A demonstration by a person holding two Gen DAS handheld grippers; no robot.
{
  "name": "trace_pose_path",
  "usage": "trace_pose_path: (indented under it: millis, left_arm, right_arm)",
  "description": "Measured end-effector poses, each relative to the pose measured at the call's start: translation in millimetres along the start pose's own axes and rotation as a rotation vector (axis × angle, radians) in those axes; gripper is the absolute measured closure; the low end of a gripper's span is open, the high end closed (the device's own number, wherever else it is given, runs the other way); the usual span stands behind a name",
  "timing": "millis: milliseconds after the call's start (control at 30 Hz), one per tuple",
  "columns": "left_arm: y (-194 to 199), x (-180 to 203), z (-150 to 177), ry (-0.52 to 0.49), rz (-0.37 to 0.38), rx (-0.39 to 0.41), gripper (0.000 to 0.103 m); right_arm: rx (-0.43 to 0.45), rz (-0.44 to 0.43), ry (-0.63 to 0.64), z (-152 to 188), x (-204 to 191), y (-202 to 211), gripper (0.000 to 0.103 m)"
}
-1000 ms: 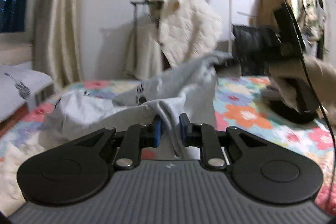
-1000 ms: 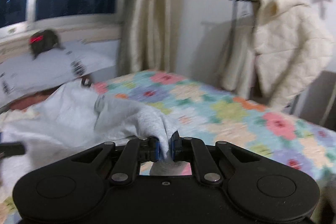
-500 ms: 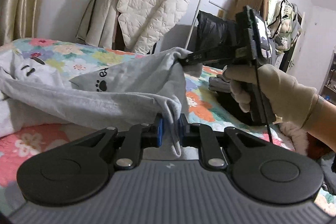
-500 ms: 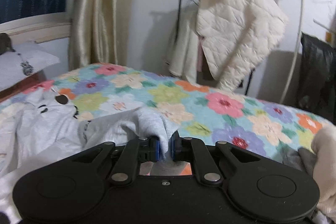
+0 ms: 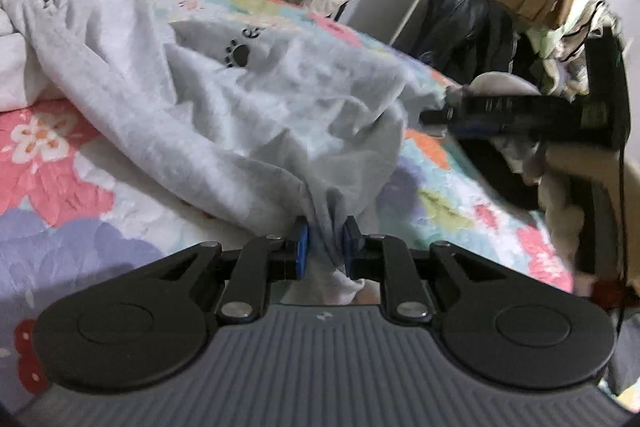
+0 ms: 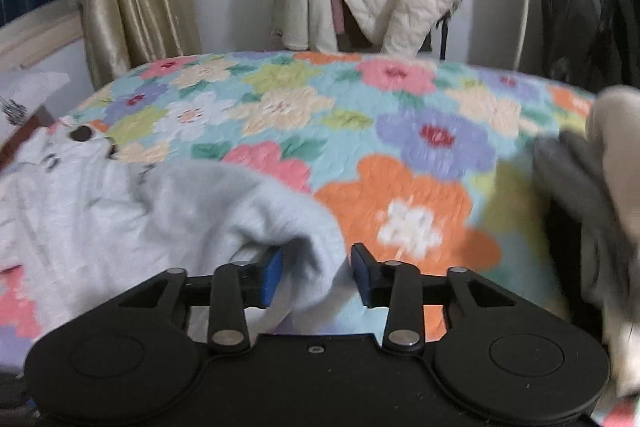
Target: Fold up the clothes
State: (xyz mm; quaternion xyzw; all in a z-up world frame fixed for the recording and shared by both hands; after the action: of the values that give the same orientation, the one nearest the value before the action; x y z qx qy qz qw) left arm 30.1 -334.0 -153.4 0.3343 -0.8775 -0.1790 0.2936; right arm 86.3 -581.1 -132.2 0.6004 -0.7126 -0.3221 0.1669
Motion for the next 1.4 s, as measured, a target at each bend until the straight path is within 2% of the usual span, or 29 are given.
trace_pose_path:
  millis: [67,167,333,433,600,700,800,867,933,967,1000,1067,1100,1267,1400]
  left_arm:
    - [3,1,-2,-0.004,0.006,0.007,0.087]
    - [6,-1,-4,-0.002,0.01,0.009,0.087]
    - [8,-7,-9,0.038,0.022,0.019,0.087]
    - [8,-7,-11,0.058,0.036,0.02,0.087]
    - [12,0,-13,0.053,0.054,0.027,0.087]
    - [16,4,-12,0.033,0.059,0.031,0.088]
    - [15,4,-9,0.012,0.041,0.023,0.089]
    - [17,4,-8,0.004,0.032,0.019,0.089]
    - [25,1,-12,0.009,0.033,0.022,0.089]
    - [32,0,-16,0.008,0.03,0.031,0.089]
    - [42,-3,-22,0.003,0.017,0.044,0.087]
    - [62,-14,-33,-0.009,-0.046,0.092,0.077]
    - [71,-23,-38,-0.017,-0.089,0.116,0.068]
    - [94,-71,-53,-0.126,-0.341,0.162,0.066]
    - [106,-101,-57,-0.142,-0.457,0.168,0.062]
  right_arm:
    - [-0.005,0.017,0.003,11,1,8,0.047]
    - [-0.022,0.024,0.008,26,1,19,0.047]
    - [-0.107,-0.159,0.119,68,-35,48,0.047]
    - [-0.146,-0.281,0.097,95,-56,60,0.047]
    - [-0.26,-0.369,0.292,132,-103,59,0.046]
    - [-0.246,-0.344,0.377,138,-115,59,0.045]
    - [-0.183,-0.299,0.365,133,-112,39,0.037]
    - [-0.171,-0.276,0.313,128,-108,15,0.037]
    - [-0.149,-0.279,0.282,118,-109,4,0.052]
    - [-0.126,-0.279,0.288,112,-110,6,0.079]
    - [-0.104,-0.272,0.292,107,-109,8,0.094]
    - [-0.054,-0.218,0.281,88,-93,14,0.094]
    - [-0.03,-0.176,0.279,75,-78,17,0.095]
    - [0.09,0.036,0.267,13,-3,37,0.097]
    - [0.195,0.18,0.232,-32,51,70,0.098]
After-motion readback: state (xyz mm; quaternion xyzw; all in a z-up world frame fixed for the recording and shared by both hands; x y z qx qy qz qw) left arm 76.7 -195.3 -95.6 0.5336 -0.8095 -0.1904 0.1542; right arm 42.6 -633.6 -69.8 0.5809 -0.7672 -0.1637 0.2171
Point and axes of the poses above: each gripper's, at about its wrist camera, not at the fingertips, and y roughly against the way its jaws point, x to its right, z to its underside, the point moved 10 cm from there along -y, roughly the way its jaws point, and after that the axes turned 5 degrees about -y, right-handed, at the moved point
